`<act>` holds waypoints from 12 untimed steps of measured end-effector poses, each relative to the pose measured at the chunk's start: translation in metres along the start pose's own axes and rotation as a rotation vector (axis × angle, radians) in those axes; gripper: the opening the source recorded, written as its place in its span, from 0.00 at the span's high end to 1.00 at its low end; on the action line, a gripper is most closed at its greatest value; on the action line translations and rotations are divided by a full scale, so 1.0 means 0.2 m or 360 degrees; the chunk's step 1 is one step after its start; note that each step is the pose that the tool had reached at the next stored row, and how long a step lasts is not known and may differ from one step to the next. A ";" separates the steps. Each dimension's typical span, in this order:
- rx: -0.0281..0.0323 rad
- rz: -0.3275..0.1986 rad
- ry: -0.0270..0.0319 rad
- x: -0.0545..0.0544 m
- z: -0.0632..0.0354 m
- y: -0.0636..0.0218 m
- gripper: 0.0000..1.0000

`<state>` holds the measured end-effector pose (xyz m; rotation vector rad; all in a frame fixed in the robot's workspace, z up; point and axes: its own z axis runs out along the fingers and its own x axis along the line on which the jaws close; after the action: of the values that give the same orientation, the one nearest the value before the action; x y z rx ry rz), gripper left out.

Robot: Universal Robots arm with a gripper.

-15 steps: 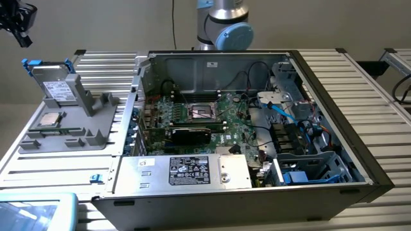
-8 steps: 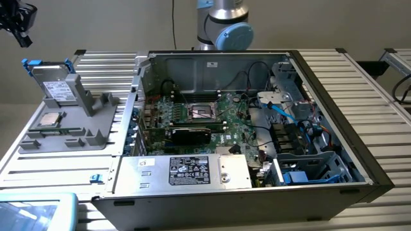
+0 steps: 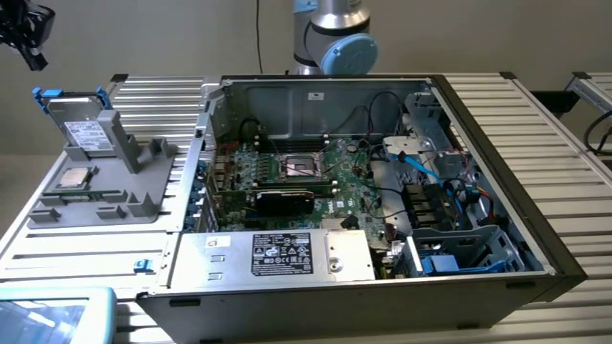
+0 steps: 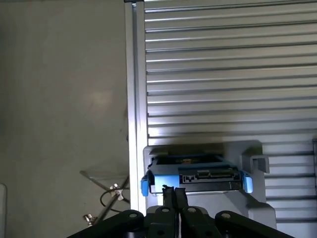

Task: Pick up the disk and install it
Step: 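Pick up the disk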

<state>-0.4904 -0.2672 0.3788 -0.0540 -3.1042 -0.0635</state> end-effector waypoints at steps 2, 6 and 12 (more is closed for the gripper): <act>0.00021 -0.0057 0.00023 0.00 0.001 0.000 0.89; 0.00065 -0.0174 0.00070 0.00 0.001 0.000 0.89; 0.00128 -0.0346 0.00139 0.00 0.003 0.000 0.89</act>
<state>-0.4904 -0.2671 0.3782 0.2835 -3.0876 -0.0569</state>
